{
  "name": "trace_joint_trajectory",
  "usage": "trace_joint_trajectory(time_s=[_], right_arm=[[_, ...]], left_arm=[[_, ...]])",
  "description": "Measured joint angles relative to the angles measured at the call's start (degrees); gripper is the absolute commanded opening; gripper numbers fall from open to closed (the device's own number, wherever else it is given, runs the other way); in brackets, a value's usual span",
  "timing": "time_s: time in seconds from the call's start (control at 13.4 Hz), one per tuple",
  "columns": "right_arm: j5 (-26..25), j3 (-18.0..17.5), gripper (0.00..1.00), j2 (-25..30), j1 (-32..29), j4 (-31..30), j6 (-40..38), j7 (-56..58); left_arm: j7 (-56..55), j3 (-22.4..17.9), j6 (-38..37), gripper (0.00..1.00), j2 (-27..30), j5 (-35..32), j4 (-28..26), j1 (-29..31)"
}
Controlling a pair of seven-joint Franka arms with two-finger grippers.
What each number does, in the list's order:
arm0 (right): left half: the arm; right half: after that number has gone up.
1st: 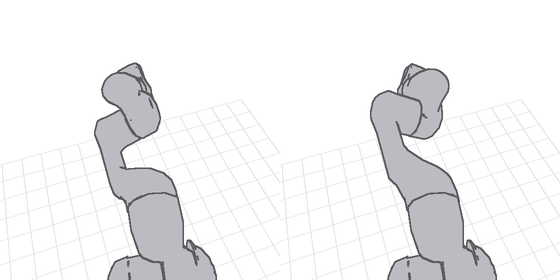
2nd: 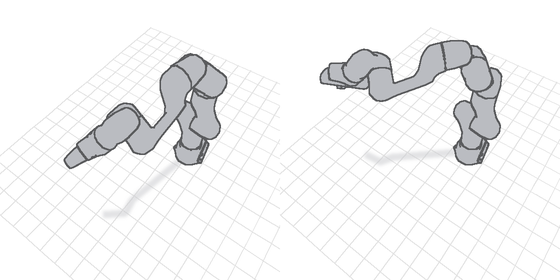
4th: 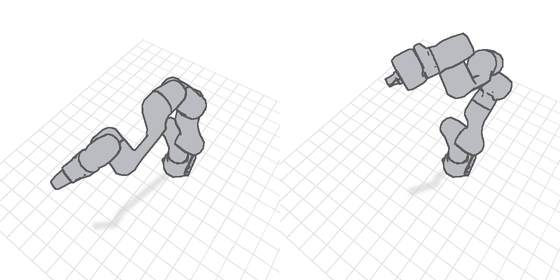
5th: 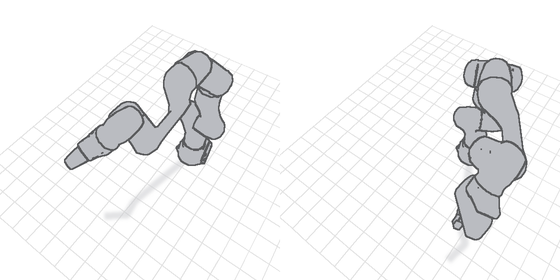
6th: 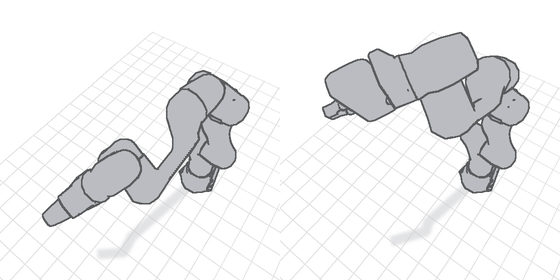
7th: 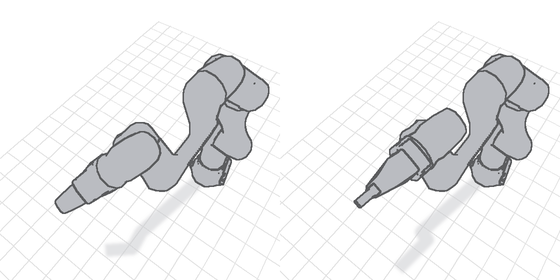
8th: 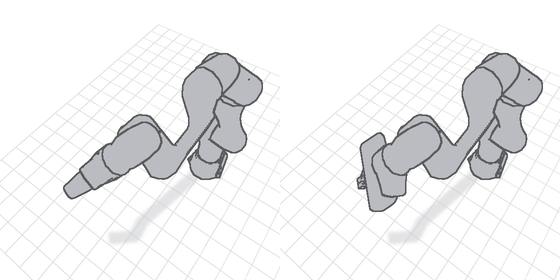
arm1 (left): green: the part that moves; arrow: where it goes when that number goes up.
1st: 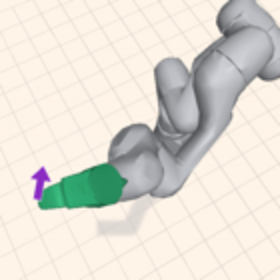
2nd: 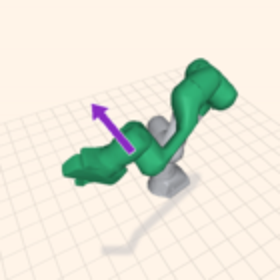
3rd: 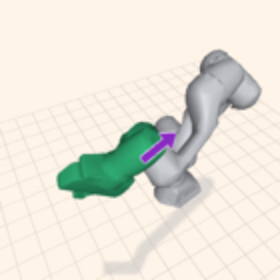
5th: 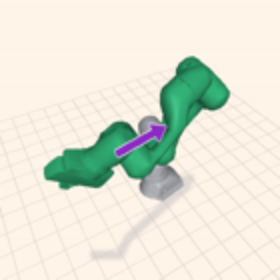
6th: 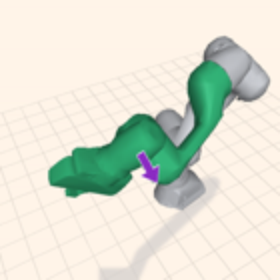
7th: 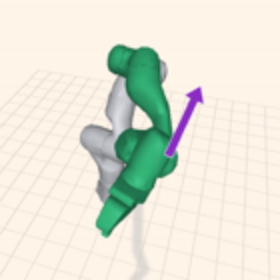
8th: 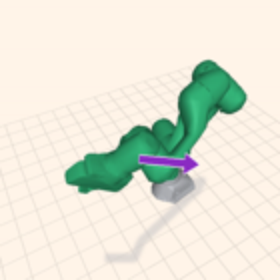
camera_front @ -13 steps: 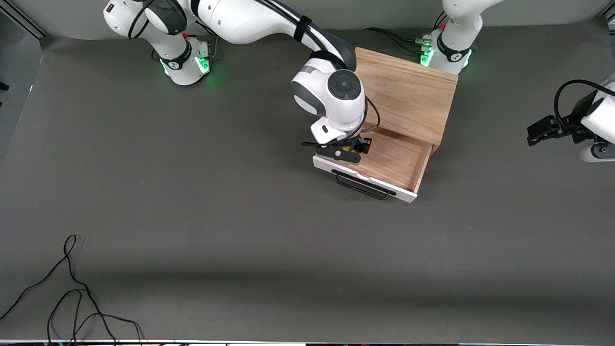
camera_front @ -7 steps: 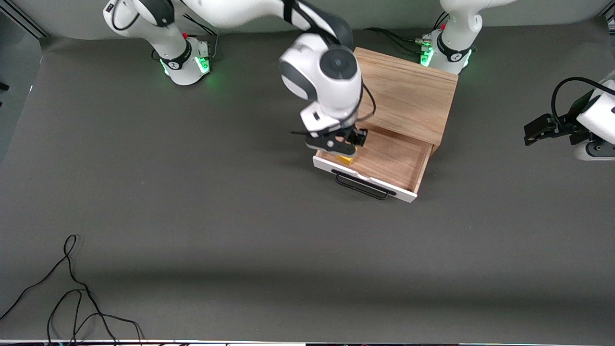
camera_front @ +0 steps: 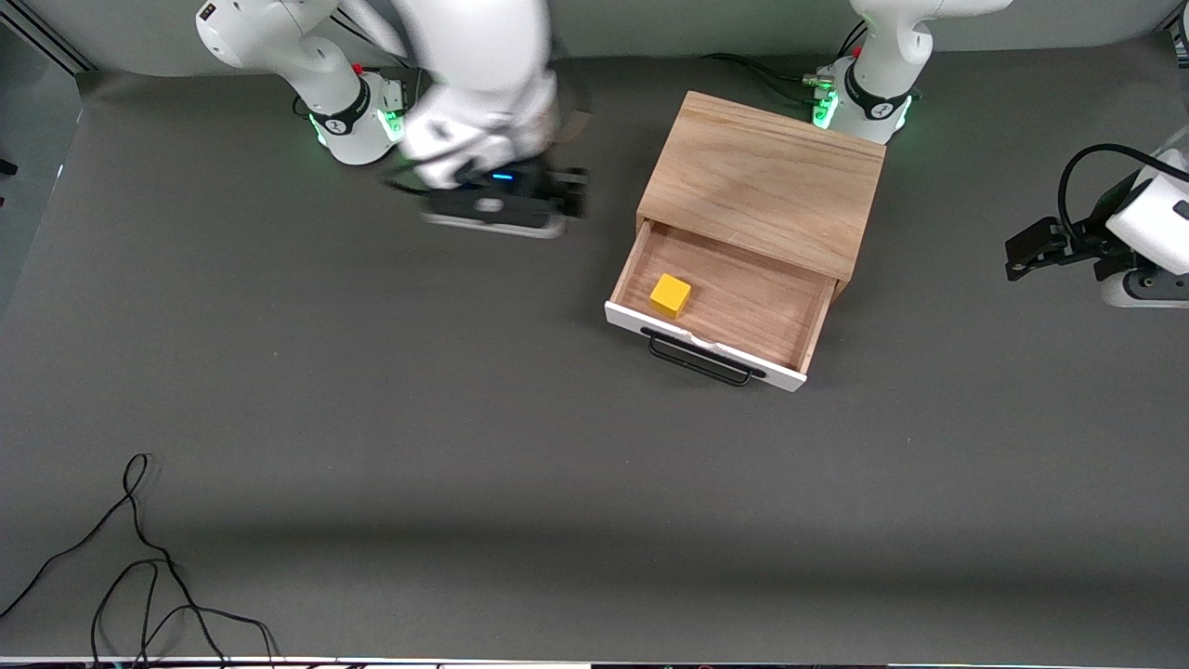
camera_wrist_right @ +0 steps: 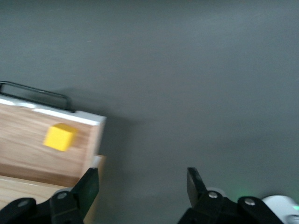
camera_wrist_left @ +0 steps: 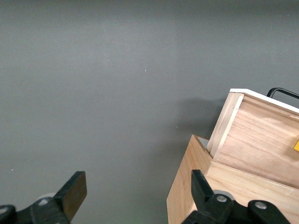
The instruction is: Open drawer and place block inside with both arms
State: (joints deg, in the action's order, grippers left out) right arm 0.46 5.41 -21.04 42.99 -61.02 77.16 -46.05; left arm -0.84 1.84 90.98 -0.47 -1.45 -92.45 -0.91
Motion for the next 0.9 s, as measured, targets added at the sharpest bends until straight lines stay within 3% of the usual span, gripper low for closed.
trace_joint_trajectory(time_s=[0.22,0.45,0.6,0.75,0.9], right_arm=[[0.0,8.9,0.92,7.2,-3.8,-1.3,-6.5,19.6],[0.0,22.3,0.92,12.0,-4.4,-5.0,-8.4,40.2],[0.9,30.6,0.92,12.4,-4.5,-7.5,-8.2,48.2],[4.2,35.9,0.92,12.4,-4.6,-11.2,-5.3,50.0],[5.0,37.0,0.92,12.1,-4.6,-15.4,0.3,50.2]], left_arm=[[0.0,-0.1,0.0,1.0,0.0,0.1,0.0,-0.2],[0.0,-0.2,0.5,1.0,0.0,0.1,0.0,-0.2],[0.0,-0.3,0.5,1.0,0.0,0.1,-0.1,-0.2],[0.0,-0.3,0.5,1.0,0.0,0.1,-0.1,-0.3],[0.0,-0.3,0.5,1.0,-0.1,0.1,-0.1,-0.5]])
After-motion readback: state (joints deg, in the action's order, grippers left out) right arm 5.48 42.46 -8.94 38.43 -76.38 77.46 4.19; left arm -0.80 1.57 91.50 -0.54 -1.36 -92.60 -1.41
